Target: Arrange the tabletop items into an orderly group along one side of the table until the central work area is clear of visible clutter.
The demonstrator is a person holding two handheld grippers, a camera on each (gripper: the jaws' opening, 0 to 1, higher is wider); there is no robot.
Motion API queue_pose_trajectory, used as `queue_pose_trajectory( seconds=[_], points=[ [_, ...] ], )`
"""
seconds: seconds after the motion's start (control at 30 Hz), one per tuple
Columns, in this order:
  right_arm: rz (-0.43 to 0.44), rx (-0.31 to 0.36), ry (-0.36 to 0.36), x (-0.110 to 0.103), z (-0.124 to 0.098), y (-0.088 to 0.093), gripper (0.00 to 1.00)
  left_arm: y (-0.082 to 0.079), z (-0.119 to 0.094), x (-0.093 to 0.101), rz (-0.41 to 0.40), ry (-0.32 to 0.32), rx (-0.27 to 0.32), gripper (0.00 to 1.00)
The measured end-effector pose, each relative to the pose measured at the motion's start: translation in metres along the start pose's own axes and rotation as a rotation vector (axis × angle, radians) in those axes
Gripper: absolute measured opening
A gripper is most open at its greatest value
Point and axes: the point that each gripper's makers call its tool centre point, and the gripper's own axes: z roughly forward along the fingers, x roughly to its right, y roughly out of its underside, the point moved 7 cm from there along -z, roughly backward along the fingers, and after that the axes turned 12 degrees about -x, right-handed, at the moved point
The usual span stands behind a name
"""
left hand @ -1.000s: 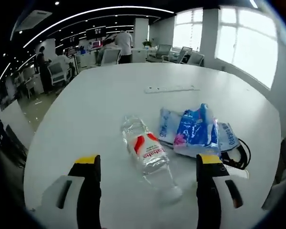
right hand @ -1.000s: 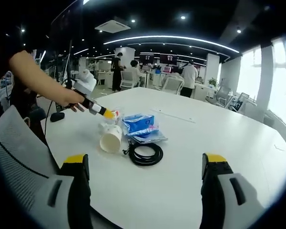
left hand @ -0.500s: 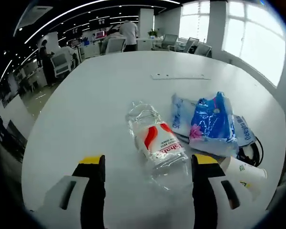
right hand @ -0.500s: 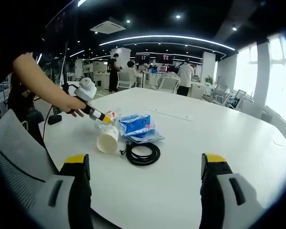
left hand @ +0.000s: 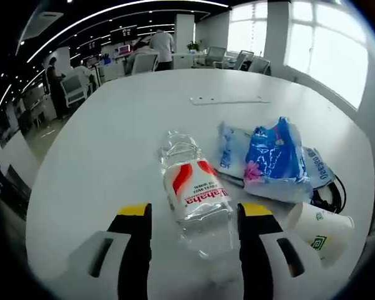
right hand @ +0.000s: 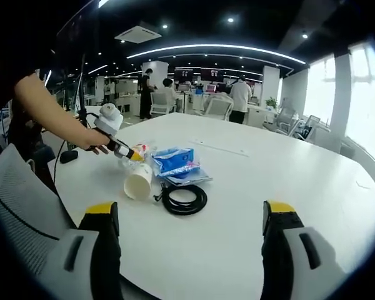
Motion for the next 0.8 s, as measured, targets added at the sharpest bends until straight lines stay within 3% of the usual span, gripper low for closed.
queue_pose_trajectory(
  seconds=[0.23, 0.4, 0.8],
  points=[
    [-0.008, -0.006, 0.000, -0.001, 0.000, 0.001, 0.95, 0.001, 0.003, -0.009, 0.031, -0.023, -0.021, 0.48],
    [-0.003, -0.012, 0.005, 0.001, 0.000, 0.002, 0.94, -0.010, 0.009, -0.007, 0.083, -0.023, -0.005, 0.49],
    [-0.005, -0.028, 0.016, 0.001, 0.001, 0.003, 0.93, -0.015, 0.019, -0.005, 0.082, -0.005, -0.034, 0.46]
  ],
)
